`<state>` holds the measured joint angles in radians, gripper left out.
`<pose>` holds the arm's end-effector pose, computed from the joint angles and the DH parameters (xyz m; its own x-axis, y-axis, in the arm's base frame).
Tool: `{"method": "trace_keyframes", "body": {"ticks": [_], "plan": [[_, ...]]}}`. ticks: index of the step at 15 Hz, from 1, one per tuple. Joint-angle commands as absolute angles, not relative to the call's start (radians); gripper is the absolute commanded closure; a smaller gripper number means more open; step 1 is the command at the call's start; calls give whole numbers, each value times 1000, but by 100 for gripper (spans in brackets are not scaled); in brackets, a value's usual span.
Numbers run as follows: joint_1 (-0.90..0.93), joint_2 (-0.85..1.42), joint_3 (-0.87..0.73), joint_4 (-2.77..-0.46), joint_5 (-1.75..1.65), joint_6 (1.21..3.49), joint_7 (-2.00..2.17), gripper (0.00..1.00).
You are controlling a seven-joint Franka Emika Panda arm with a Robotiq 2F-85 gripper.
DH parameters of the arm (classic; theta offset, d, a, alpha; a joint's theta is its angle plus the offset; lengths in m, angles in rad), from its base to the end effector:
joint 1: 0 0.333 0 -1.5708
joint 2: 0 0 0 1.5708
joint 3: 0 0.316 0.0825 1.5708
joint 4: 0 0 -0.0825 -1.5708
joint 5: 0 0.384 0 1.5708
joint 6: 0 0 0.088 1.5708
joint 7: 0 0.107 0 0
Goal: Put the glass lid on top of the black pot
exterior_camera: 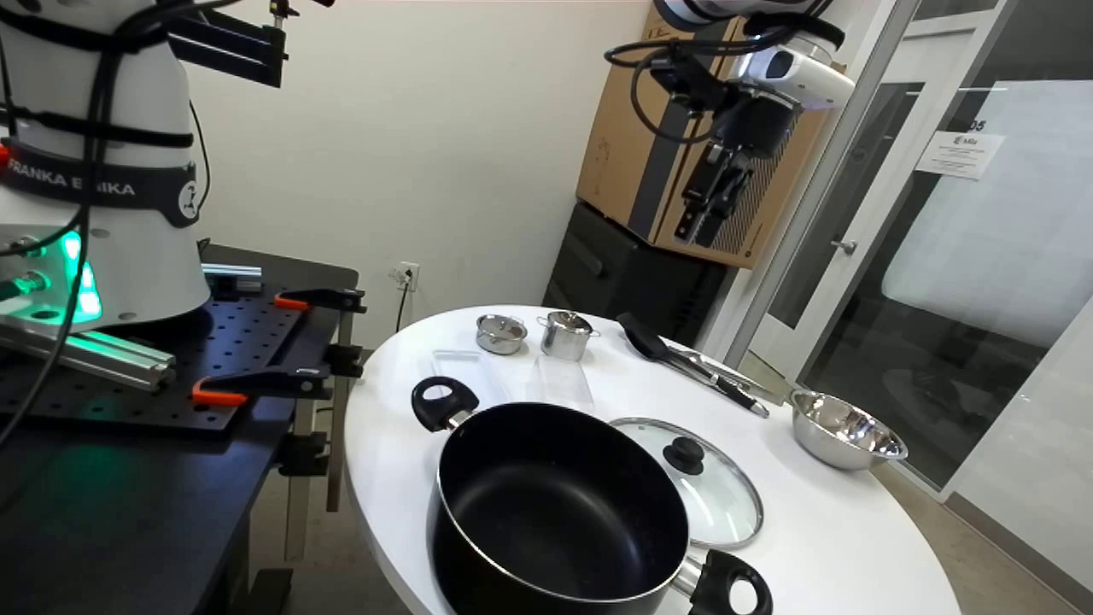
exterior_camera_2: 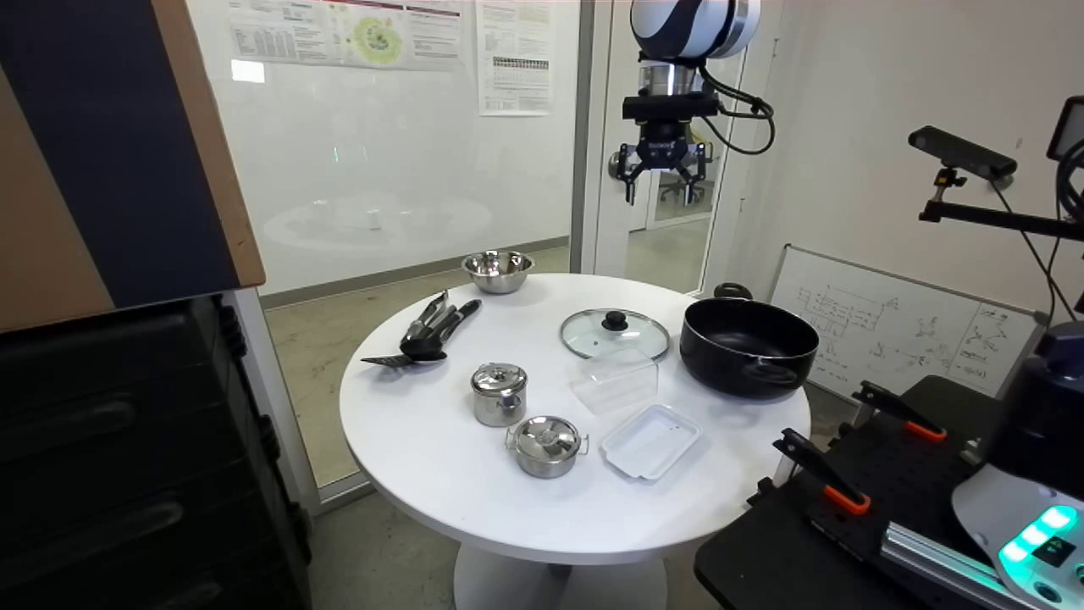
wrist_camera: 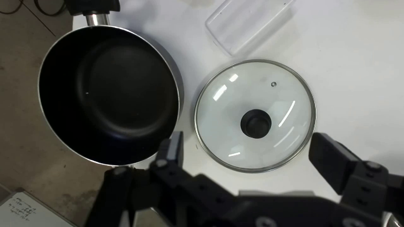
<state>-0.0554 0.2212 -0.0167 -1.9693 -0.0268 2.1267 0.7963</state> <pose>0.5897 -0.0435 0.3550 0.6567 -0.7537 -0.0265 -0.7513 -0.6569 0.0635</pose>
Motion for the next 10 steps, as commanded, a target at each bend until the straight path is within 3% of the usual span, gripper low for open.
{"method": "trace_keyframes", "body": {"ticks": [1,7,10], "plan": [[-29,238,-45,-1963,-33,2149,796,0],[-31,428,-94,-1869,-13,2384,840,0],[-30,552,-122,-1779,9,2393,858,0]]}}
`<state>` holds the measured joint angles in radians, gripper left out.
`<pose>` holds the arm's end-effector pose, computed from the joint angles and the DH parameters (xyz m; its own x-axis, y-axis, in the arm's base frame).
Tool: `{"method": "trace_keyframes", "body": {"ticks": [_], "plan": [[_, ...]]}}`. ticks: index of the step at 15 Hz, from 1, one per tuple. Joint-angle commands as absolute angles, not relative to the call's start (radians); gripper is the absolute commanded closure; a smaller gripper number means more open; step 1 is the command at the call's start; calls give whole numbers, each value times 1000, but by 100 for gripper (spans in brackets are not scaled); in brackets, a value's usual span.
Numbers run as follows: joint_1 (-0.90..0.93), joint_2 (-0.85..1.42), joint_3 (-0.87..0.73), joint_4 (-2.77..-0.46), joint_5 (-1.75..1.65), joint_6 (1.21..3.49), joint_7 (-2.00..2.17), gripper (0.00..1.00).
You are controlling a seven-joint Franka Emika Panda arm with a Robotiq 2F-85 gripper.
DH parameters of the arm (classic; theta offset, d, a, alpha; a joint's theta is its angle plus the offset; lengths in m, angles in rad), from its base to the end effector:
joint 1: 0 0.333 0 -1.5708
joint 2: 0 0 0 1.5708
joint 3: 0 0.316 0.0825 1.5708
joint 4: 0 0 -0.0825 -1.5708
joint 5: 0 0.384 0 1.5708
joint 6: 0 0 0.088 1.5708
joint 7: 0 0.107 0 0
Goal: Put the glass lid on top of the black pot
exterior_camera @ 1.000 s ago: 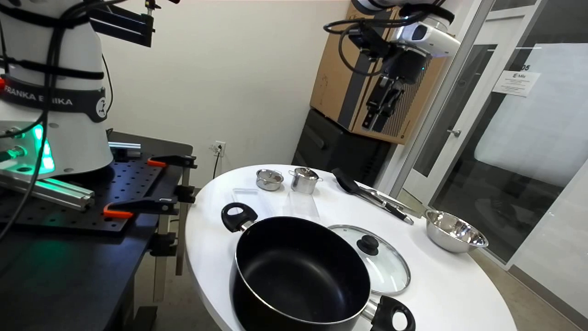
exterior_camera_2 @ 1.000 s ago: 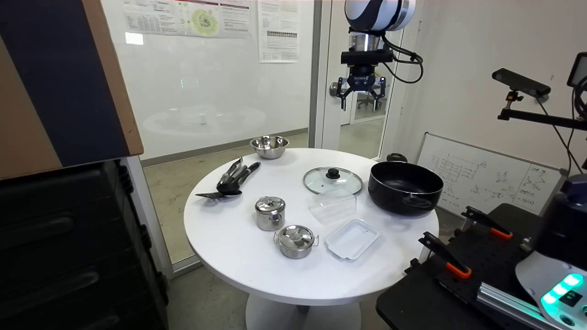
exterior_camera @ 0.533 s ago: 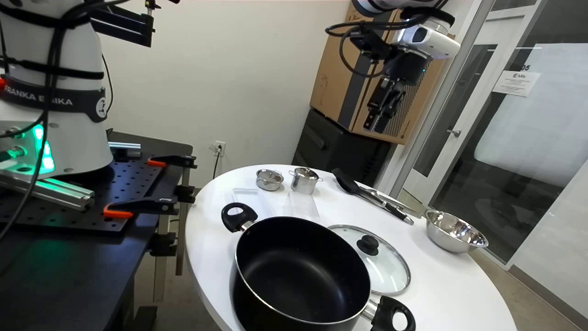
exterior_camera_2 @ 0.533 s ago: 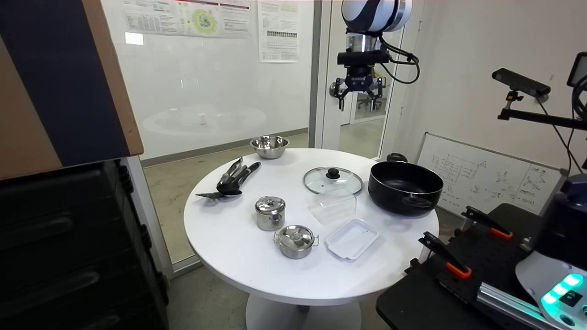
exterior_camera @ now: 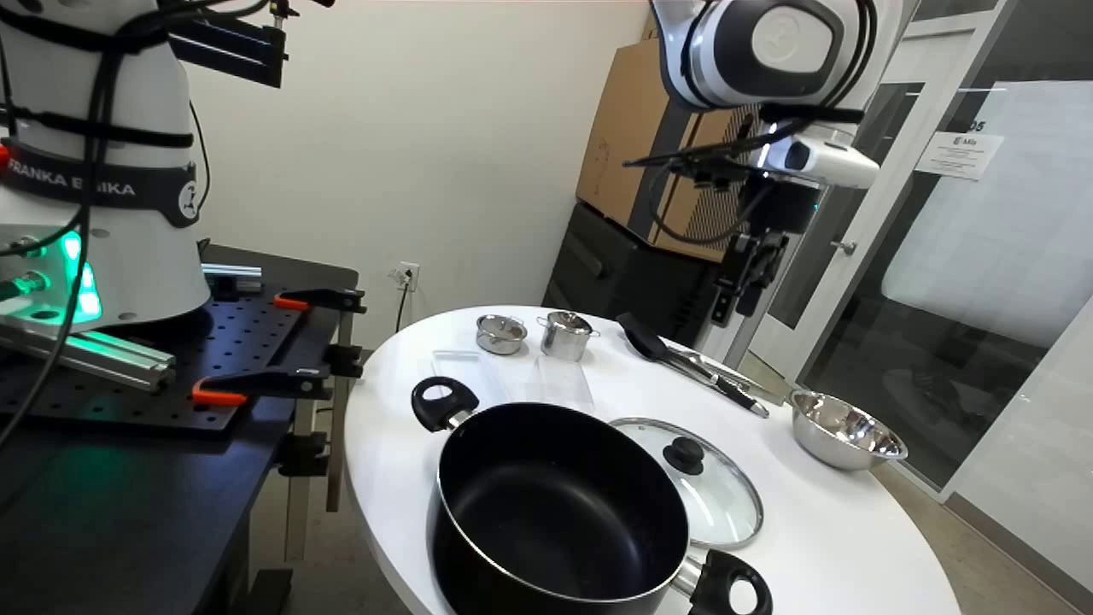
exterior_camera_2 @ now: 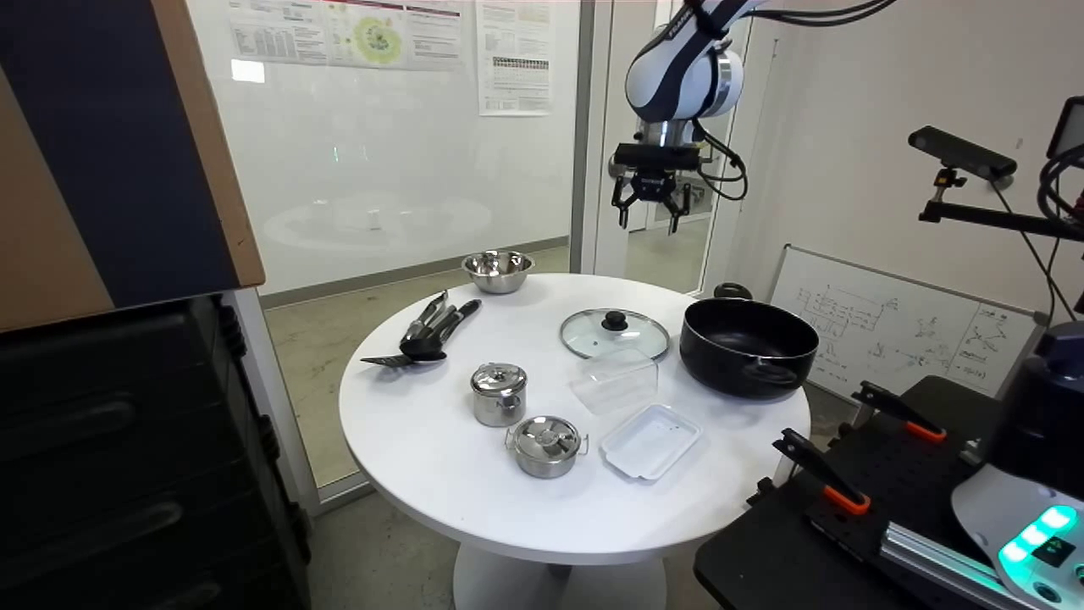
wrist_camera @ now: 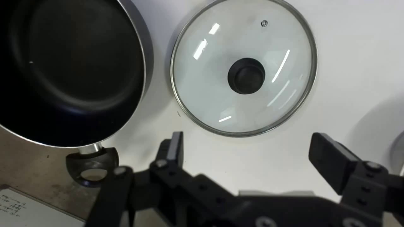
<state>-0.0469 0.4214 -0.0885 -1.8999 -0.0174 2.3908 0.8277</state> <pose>0.6315 -0.0829 0.2864 0.5856 -0.8063 0.0836 -0.8080 -0.5889 -0.0187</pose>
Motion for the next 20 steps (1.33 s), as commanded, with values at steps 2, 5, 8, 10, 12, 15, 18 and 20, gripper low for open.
{"method": "trace_keyframes", "body": {"ticks": [2,5,8,10,12,15,18,20], "plan": [[-29,627,-134,-1711,23,2345,868,0],[-24,725,-148,-1623,33,2319,879,0],[-8,822,-172,-1527,18,2292,913,0],[4,878,-187,-1467,10,2262,940,0],[12,918,-192,-1424,8,2231,951,0],[20,954,-180,-1377,12,2165,939,0],[21,936,-175,-1419,18,2181,922,0],[26,940,-174,-1415,17,2177,923,0]]}}
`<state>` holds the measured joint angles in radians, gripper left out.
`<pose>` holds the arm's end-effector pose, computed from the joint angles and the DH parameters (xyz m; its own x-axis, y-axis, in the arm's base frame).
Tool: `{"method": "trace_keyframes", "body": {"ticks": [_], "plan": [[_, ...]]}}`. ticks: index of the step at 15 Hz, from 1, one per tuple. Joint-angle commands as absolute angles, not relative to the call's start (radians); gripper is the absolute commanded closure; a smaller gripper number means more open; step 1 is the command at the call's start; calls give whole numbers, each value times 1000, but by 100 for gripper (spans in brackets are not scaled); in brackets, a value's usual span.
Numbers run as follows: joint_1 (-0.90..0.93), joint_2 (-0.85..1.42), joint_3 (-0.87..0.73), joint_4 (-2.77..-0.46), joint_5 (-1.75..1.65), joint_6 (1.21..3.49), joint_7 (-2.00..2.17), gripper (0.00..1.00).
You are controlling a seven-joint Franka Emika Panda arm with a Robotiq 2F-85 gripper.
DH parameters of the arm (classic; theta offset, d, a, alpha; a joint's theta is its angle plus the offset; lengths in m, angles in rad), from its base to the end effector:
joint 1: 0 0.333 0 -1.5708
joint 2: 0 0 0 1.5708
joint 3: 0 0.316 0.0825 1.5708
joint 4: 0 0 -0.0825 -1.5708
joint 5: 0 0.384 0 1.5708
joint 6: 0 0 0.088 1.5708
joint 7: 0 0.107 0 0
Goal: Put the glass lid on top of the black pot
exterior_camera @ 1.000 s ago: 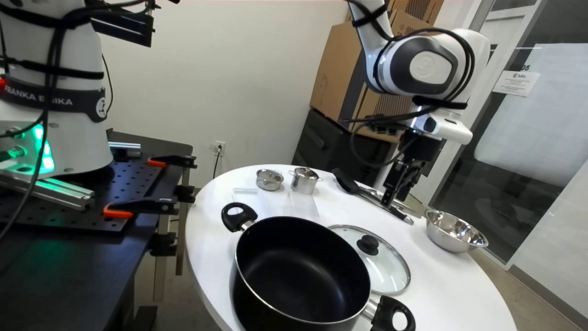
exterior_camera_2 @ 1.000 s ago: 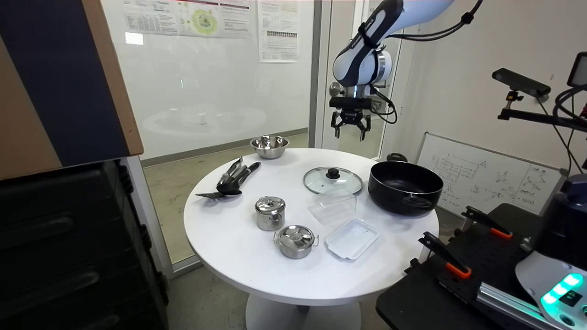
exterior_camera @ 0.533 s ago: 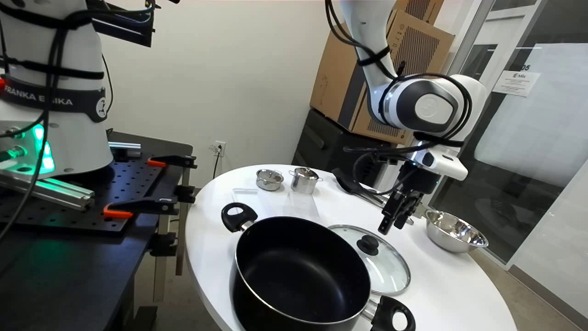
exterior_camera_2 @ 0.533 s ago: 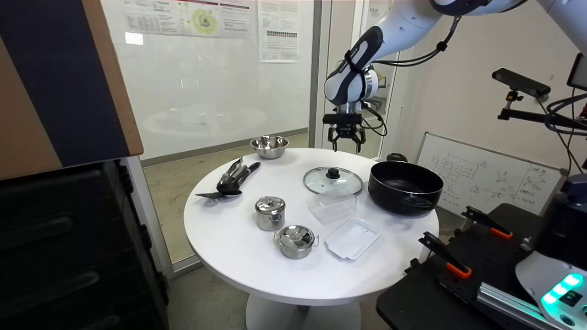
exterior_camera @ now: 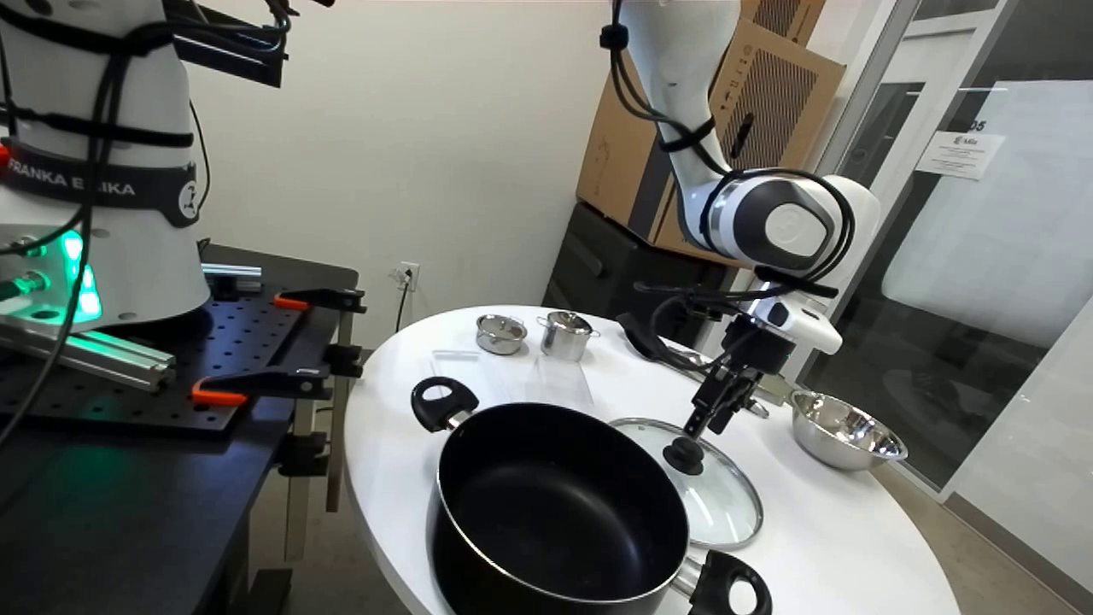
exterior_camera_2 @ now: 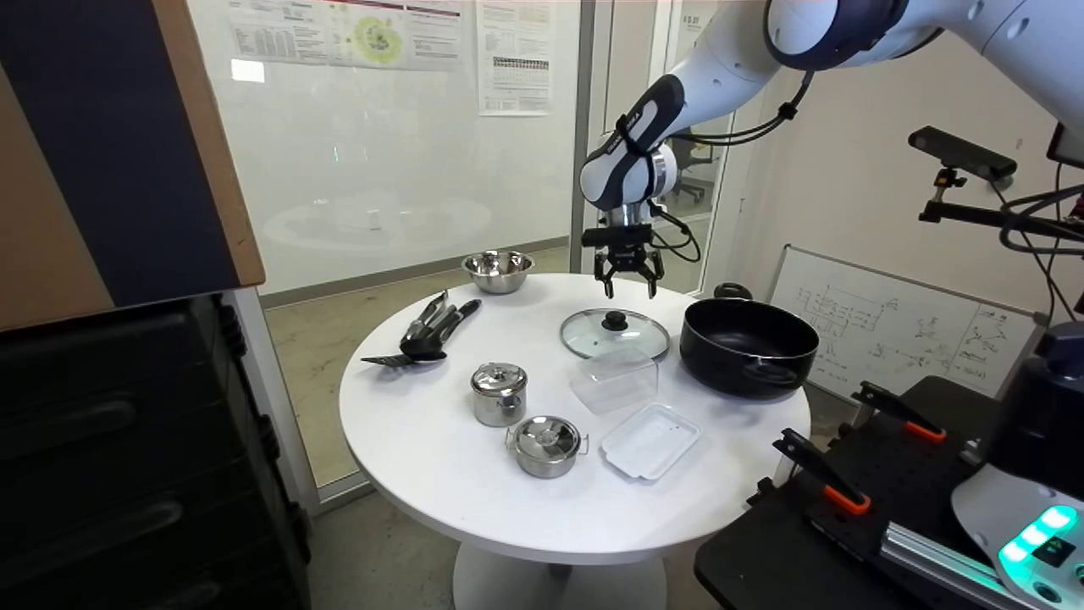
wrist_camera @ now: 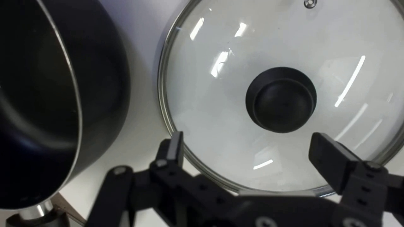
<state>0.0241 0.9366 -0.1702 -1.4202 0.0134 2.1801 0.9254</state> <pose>0.6982 -0.0822 0.1264 0.5209 -0.8536 0.0014 -0.8349 -0.5091 0.2093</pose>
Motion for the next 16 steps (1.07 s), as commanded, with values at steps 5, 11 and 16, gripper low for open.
{"method": "trace_keyframes", "body": {"ticks": [5,11,16], "plan": [[20,940,-172,-1418,19,2180,917,0],[38,953,-146,-1424,23,2181,907,0],[50,993,-161,-1389,14,2174,925,0]]}}
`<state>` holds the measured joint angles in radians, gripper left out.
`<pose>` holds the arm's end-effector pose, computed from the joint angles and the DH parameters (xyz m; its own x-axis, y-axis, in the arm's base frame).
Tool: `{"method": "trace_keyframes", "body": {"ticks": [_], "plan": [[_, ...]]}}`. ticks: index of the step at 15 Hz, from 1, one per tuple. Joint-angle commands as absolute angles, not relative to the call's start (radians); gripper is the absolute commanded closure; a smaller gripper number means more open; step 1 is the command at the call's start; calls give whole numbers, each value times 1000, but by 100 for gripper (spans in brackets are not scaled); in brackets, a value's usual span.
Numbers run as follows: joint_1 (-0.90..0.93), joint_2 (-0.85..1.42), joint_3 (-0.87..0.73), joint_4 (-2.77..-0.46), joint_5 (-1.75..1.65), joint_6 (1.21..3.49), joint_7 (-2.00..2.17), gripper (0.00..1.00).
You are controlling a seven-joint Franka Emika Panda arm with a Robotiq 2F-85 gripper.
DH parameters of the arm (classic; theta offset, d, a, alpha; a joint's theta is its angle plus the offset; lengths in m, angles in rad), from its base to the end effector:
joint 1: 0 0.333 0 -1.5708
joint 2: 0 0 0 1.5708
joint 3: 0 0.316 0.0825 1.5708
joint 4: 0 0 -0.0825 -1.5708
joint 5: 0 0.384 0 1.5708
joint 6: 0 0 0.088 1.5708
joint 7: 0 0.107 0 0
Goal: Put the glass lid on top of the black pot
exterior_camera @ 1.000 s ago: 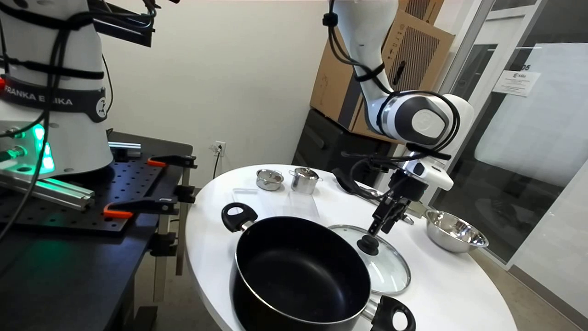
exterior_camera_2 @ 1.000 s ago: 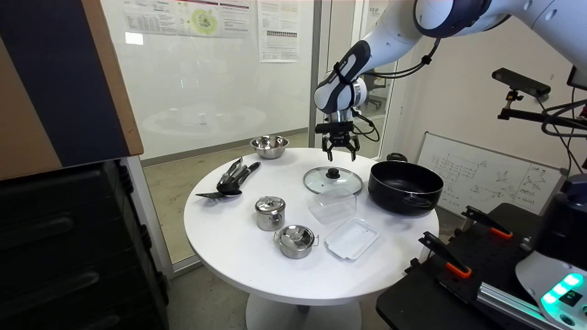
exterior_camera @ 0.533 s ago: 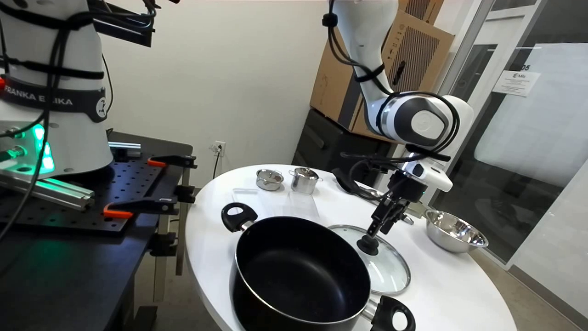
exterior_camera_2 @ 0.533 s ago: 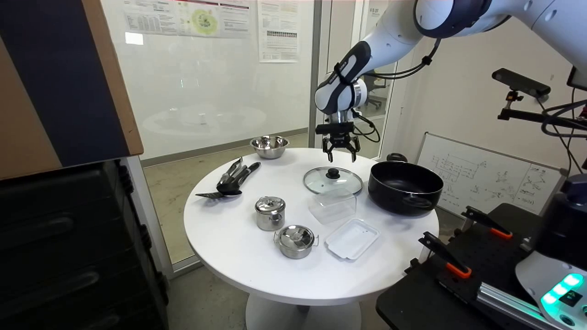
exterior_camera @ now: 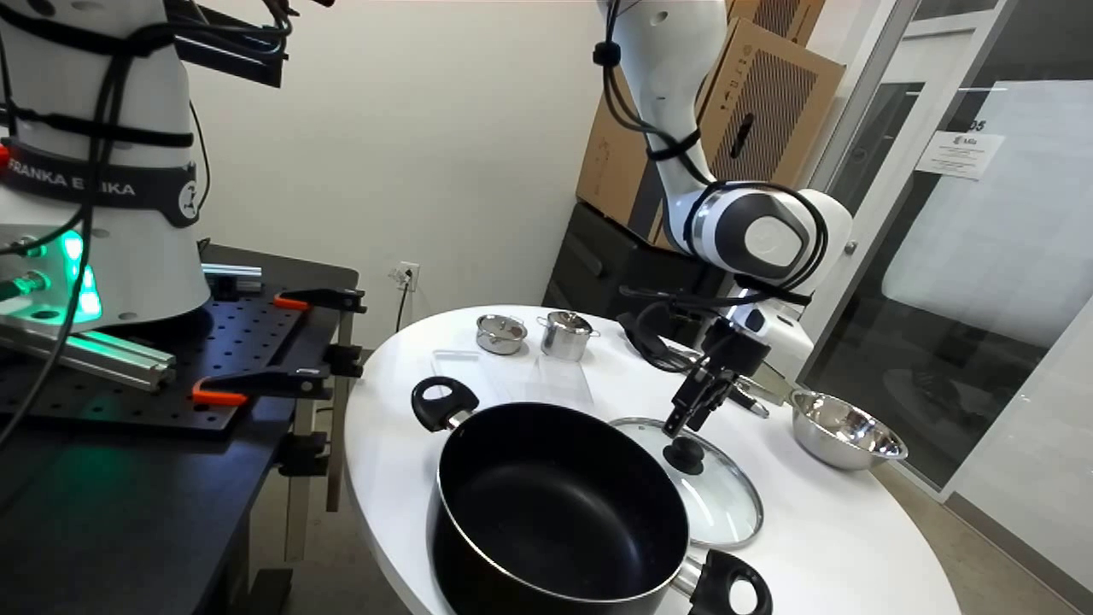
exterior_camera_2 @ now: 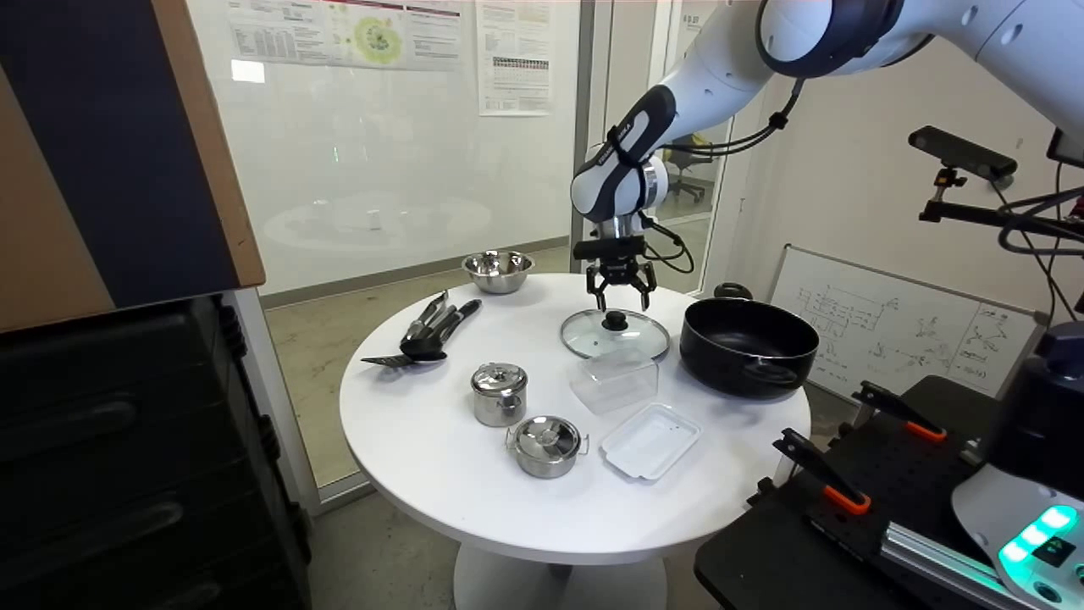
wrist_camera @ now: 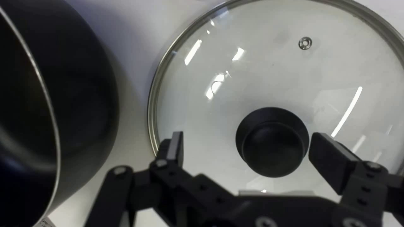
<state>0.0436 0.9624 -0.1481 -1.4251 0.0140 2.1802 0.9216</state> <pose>0.6930 -0.0561 0.1049 0.5500 -0.8346 -0.0311 -0.8096 -0.5419 0.2254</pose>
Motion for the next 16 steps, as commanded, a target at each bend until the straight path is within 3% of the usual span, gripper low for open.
{"method": "trace_keyframes", "body": {"ticks": [1,16], "plan": [[49,1000,-163,-1383,13,2173,926,0],[89,1053,-176,-1315,-17,2212,930,0]]}}
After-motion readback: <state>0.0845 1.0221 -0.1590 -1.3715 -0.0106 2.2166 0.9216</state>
